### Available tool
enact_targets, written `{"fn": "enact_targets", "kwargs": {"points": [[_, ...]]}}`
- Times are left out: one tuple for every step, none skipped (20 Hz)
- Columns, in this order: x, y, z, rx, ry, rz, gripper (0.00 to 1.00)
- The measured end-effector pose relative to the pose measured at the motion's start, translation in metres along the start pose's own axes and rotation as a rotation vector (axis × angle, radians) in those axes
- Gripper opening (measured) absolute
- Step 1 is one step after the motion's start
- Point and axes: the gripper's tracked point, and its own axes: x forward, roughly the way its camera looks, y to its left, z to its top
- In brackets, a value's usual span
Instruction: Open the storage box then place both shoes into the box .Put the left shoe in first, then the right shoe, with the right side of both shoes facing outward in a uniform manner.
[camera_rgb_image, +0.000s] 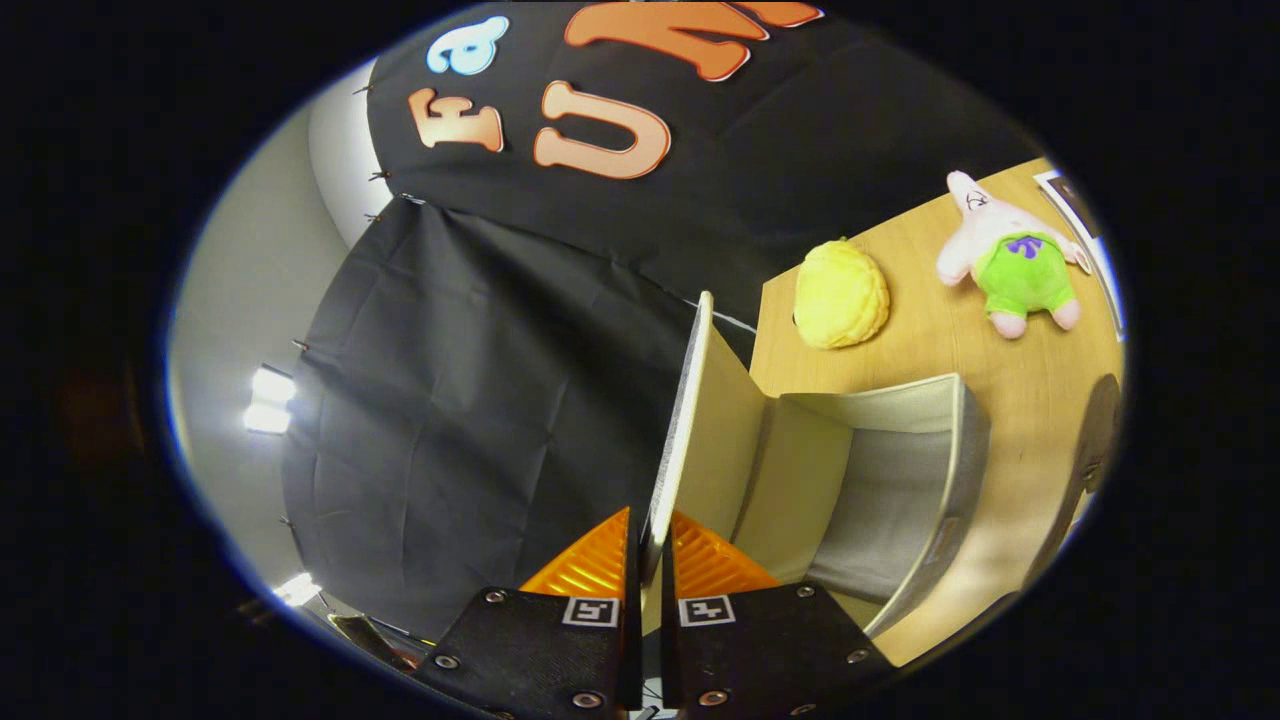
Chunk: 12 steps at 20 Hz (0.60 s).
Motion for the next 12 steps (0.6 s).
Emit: {"fn": "enact_targets", "kwargs": {"points": [[0.014, 0.007, -0.003, 0.001, 0.003, -0.013, 0.08], [0.029, 0.013, -0.006, 0.006, 0.011, -0.023, 0.08], [0.040, 0.021, -0.017, 0.011, 0.032, -0.017, 0.08], [0.055, 0.027, -0.023, 0.023, 0.046, -0.014, 0.08], [0.073, 0.031, -0.031, 0.021, 0.057, -0.025, 0.13], [0.078, 0.033, -0.034, 0.011, 0.060, -0.039, 0.22], [0.088, 0.035, -0.041, -0.004, 0.070, -0.050, 0.40], [0.094, 0.035, -0.050, -0.015, 0.086, -0.057, 0.58], [0.097, 0.034, -0.058, -0.025, 0.102, -0.064, 0.76], [0.096, 0.032, -0.062, -0.039, 0.108, -0.072, 0.83], [0.092, 0.030, -0.063, -0.055, 0.108, -0.086, 0.93], [0.086, 0.022, -0.060, -0.068, 0.098, -0.110, 0.96]]}}
